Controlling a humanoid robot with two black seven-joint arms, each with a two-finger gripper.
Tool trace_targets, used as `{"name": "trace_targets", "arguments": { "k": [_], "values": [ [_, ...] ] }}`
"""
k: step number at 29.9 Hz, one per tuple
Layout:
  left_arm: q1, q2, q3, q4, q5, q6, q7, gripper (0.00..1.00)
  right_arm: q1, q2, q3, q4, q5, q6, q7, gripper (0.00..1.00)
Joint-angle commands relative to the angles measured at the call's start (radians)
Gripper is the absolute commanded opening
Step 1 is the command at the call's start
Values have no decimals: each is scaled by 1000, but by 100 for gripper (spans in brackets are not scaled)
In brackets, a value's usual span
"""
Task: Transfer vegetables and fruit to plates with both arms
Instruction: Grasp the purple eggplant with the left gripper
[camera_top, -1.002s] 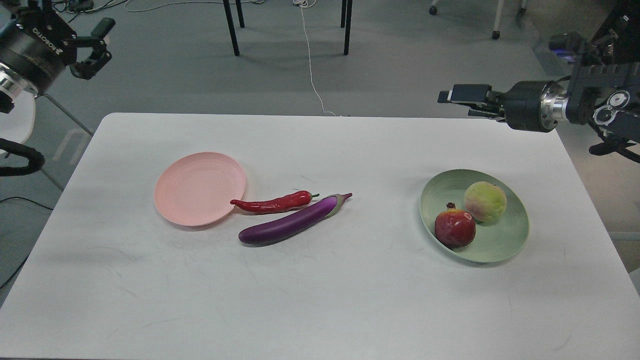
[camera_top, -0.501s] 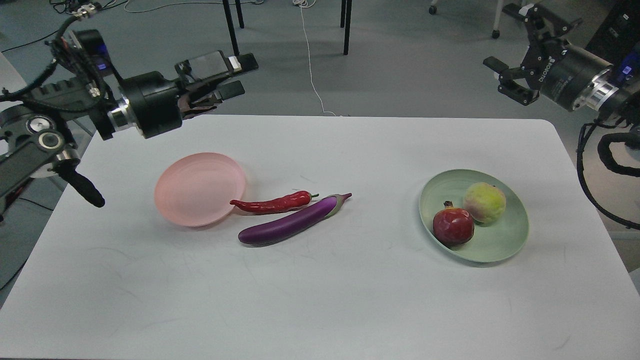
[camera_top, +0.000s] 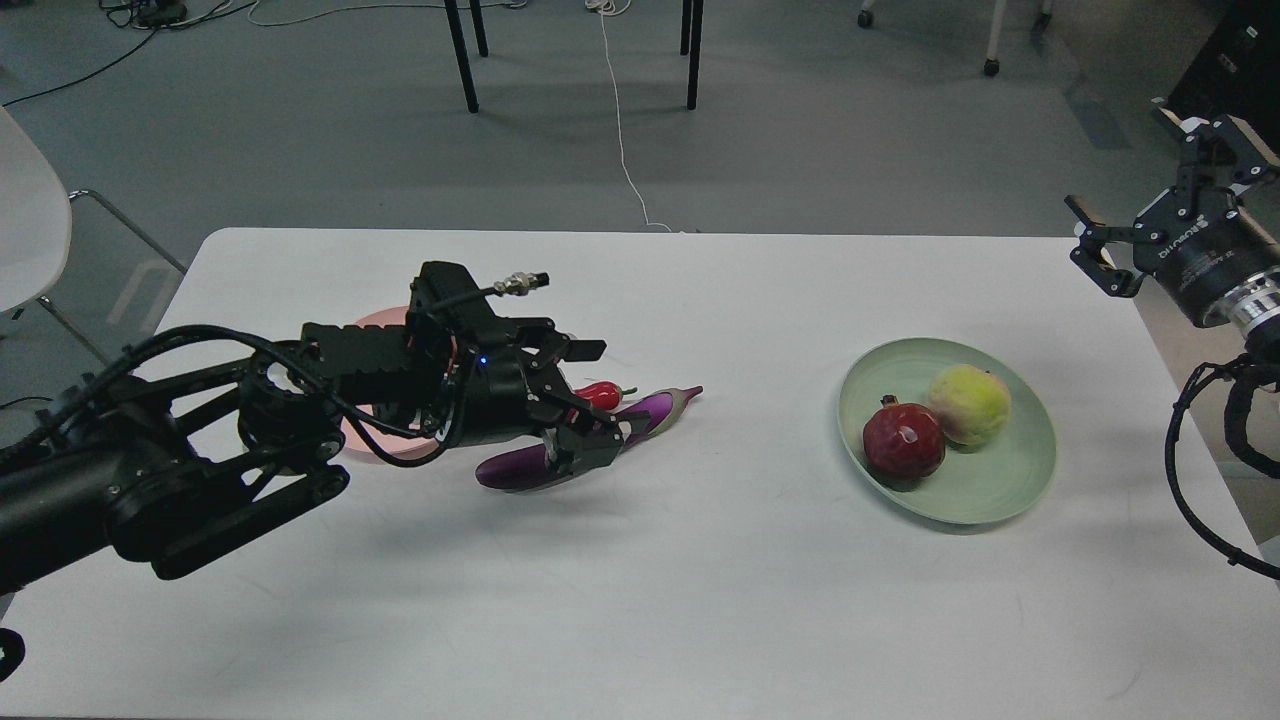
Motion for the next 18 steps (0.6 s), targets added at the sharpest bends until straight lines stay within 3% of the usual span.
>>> {"name": "trace_targets", "arguments": {
  "k": [1, 6, 11, 18],
  "values": [
    [-6, -72, 60, 108, 57, 9, 0, 89, -7, 1, 27, 1, 1, 0, 0, 98],
    [11, -101, 78, 192, 57, 75, -2, 89, -12, -4, 34, 1, 3, 0, 3, 98],
    [13, -130, 129, 275, 57, 86, -2, 88, -12, -4, 34, 3, 1, 0, 13, 98],
    [14, -146, 132, 297, 57, 81, -5, 63, -12, -5, 38, 3, 0, 0, 14, 98]
  ]
}}
